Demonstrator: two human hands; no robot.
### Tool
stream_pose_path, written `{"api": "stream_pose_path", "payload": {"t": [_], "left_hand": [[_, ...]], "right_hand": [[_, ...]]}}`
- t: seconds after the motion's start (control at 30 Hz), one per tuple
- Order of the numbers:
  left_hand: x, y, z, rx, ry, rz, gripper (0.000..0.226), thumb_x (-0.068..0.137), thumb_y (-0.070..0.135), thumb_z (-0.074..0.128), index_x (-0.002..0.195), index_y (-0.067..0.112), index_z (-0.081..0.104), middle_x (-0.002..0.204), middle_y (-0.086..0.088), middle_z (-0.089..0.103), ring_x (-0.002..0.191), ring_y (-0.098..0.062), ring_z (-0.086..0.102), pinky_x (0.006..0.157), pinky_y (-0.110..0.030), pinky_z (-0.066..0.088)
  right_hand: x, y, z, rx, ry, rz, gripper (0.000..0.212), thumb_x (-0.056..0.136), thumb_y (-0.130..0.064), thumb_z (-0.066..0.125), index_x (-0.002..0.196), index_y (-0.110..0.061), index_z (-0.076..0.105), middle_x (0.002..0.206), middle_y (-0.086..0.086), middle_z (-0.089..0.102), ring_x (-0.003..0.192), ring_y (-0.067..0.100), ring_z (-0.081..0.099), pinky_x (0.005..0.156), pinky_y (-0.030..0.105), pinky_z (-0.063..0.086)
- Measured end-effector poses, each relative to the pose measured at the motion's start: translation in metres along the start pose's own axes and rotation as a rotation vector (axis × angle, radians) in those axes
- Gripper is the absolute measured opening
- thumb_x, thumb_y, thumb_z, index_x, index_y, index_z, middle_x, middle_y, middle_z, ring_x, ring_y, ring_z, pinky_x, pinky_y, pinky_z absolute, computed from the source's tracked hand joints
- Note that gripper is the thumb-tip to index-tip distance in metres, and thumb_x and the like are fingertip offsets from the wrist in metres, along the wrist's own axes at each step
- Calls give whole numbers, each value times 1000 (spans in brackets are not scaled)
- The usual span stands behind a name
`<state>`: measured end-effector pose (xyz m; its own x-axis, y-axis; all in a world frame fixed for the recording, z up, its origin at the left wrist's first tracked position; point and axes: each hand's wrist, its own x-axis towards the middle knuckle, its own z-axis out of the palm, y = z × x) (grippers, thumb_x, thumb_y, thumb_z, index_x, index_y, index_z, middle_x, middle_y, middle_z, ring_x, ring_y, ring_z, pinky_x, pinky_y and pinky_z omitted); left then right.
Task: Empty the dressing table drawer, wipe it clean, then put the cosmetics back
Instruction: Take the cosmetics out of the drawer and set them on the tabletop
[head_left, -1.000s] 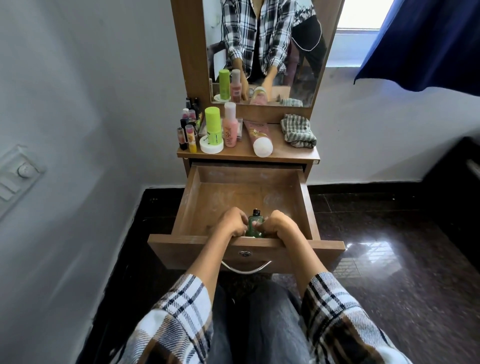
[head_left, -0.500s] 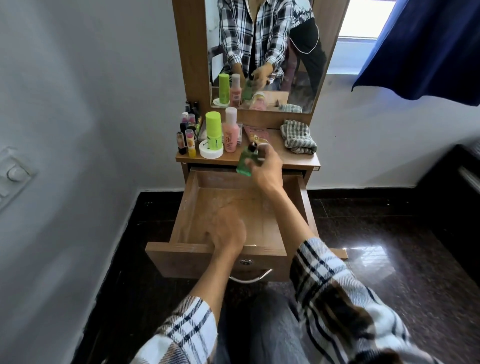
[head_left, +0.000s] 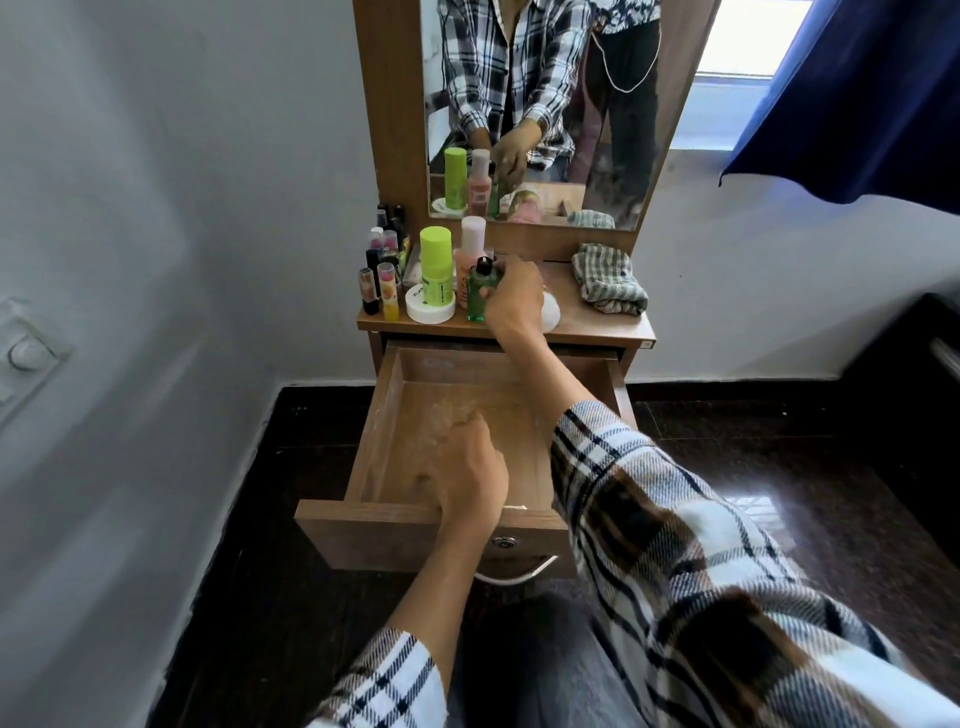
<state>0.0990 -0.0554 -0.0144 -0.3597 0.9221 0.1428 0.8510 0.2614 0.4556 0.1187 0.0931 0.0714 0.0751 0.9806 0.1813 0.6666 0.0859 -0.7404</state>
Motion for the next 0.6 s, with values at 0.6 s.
{"api": "stream_pose_path", "payload": {"t": [0.6], "left_hand": [[1,2,-1,-14,-38,-58,20,90,15,54,110,12,57,93,-3,65,84,-17,63,70,-31,55]], "right_hand": [[-26,7,-24,132,231,-172,51,87,13,45,133,-10,50,120,10,64,106,24,63,84,39,56]]}}
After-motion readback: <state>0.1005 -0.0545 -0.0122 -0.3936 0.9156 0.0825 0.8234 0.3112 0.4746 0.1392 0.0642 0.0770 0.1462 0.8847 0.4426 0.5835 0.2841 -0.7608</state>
